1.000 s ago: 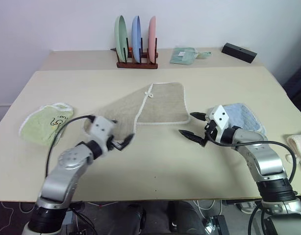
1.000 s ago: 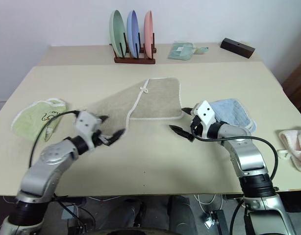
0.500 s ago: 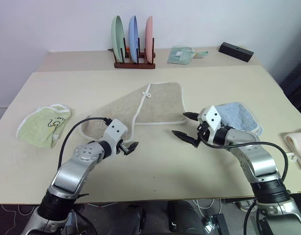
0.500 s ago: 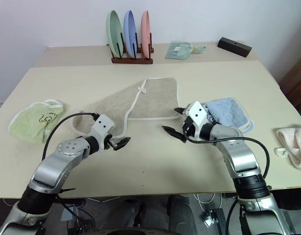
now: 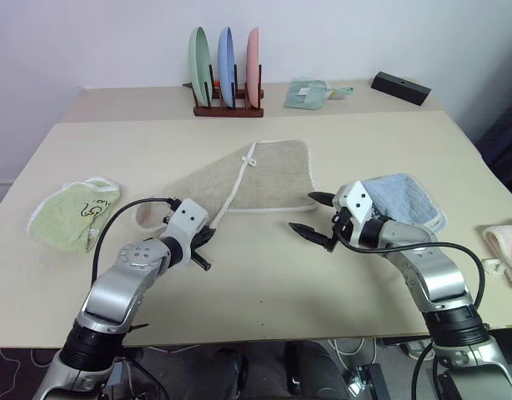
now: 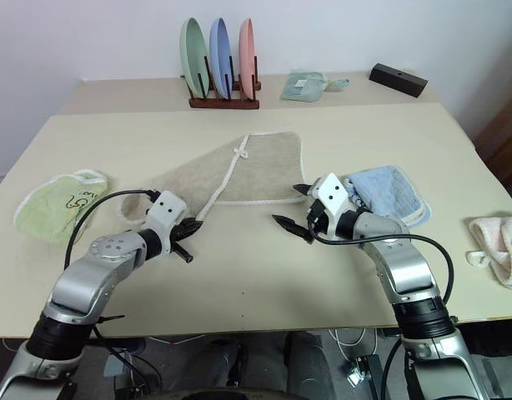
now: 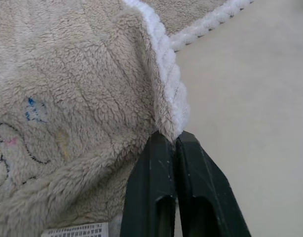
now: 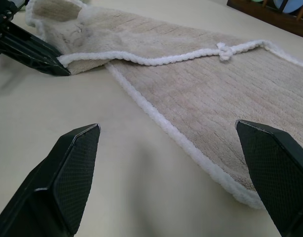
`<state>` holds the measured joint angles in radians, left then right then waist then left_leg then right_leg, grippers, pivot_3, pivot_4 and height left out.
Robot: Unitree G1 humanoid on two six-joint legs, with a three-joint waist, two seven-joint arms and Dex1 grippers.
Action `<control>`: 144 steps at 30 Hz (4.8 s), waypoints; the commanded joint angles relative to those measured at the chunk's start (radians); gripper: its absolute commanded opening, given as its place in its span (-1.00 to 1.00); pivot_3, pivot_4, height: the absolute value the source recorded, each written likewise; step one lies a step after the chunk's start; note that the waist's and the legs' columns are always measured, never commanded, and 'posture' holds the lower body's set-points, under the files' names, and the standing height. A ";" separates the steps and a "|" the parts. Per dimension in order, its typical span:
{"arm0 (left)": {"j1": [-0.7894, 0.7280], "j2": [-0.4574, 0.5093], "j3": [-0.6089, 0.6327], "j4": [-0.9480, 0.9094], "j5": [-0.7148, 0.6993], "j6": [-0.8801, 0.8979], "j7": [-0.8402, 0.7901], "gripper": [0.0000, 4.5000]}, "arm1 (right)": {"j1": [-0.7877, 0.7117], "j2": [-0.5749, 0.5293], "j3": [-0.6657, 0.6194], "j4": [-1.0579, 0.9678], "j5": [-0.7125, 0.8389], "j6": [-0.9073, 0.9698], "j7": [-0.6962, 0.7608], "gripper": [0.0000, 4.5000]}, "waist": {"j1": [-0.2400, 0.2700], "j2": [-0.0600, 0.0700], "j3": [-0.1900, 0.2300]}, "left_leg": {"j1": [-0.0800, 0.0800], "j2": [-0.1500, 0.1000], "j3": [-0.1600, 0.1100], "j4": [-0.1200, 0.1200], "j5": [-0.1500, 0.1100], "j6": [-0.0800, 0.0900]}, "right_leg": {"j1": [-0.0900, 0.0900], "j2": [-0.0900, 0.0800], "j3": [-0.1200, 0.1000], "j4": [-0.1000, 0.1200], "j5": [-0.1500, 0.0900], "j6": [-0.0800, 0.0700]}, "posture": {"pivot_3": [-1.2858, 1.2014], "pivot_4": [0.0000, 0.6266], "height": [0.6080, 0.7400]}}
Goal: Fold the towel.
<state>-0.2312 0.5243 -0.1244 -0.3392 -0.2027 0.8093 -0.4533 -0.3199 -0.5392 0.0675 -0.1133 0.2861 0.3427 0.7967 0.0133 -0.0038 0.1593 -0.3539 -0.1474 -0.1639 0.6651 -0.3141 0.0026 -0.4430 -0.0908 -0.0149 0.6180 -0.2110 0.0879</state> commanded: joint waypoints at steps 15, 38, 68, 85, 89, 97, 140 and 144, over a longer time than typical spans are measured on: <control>0.576 0.332 0.441 -0.197 -0.176 -0.223 -0.376 -0.97 | -0.062 0.017 0.014 0.045 -0.031 -0.071 0.027 1.00 | 0.014 0.004 0.004 | 0.002 0.004 0.007 0.000 -0.007 0.006 | 0.000 0.004 0.006 -0.003 0.000 -0.002 | 0.03 -0.52 1.00; 0.363 0.220 0.433 -0.001 -0.092 -0.362 -0.214 -0.97 | -0.368 -0.160 0.164 0.668 -0.622 -0.766 -0.243 1.00 | 0.014 0.004 0.004 | 0.001 0.006 0.016 0.000 -0.005 0.002 | -0.004 0.006 0.011 -0.002 0.001 -0.002 | 0.03 -0.52 1.00; -0.308 0.171 0.473 0.354 0.058 -0.616 0.142 -1.00 | -0.789 -0.221 0.197 0.951 -0.854 -0.906 -0.623 -0.99 | -0.001 0.002 0.005 | -0.003 0.008 0.021 0.000 -0.004 0.000 | -0.011 0.009 0.015 0.000 0.005 -0.003 | 0.03 -0.52 1.00; 0.096 0.312 0.533 0.139 -0.217 -0.467 -0.273 -1.00 | -0.435 -0.354 0.106 0.377 -0.276 -0.679 0.079 -0.99 | -0.055 0.002 0.006 | -0.010 0.010 0.025 0.000 -0.005 0.002 | -0.020 0.010 0.016 -0.001 0.006 -0.002 | 0.03 -0.52 1.00; 0.437 0.367 0.567 -0.038 -0.268 -0.370 -0.419 -1.00 | -0.168 -0.499 0.073 0.083 -0.070 -0.338 0.317 -0.99 | -0.033 0.004 0.006 | -0.010 0.011 0.025 0.001 -0.006 0.004 | -0.020 0.009 0.016 -0.001 0.006 -0.002 | 0.03 -0.52 1.00; 0.612 0.383 0.631 -0.127 -0.300 -0.286 -0.491 -1.00 | 0.001 -0.643 -0.052 -0.124 0.070 -0.075 0.452 -0.99 | 0.001 0.004 0.008 | 0.003 0.013 0.027 0.002 -0.010 0.011 | -0.004 0.010 0.014 -0.004 0.007 -0.004 | 0.03 -0.52 1.00; 0.084 0.278 0.453 0.387 -0.033 -0.424 -0.147 0.68 | -0.753 -0.135 0.198 1.090 -0.606 -0.850 -0.066 0.40 | -0.027 0.004 0.008 | -0.004 0.013 0.030 0.000 -0.006 0.002 | -0.017 0.011 0.015 0.000 0.008 -0.004 | 0.03 -0.52 1.00; 0.093 0.232 0.500 0.302 -0.069 -0.441 -0.105 0.88 | -0.645 -0.186 0.097 0.912 -0.482 -0.728 -0.008 0.40 | -0.024 0.004 0.007 | -0.004 0.013 0.030 0.000 -0.006 0.002 | -0.017 0.011 0.015 0.000 0.008 -0.004 | 0.03 -0.52 1.00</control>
<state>-0.1304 0.7632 0.3305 0.0282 -0.2508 0.3984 -0.5803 -0.9914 -0.7102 0.2222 0.8924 -0.2718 -0.4416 0.7611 -0.0111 -0.0003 0.1666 -0.3579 -0.1344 -0.1341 0.6652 -0.3202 0.0049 -0.4597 -0.0802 0.0004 0.6172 -0.2027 0.0842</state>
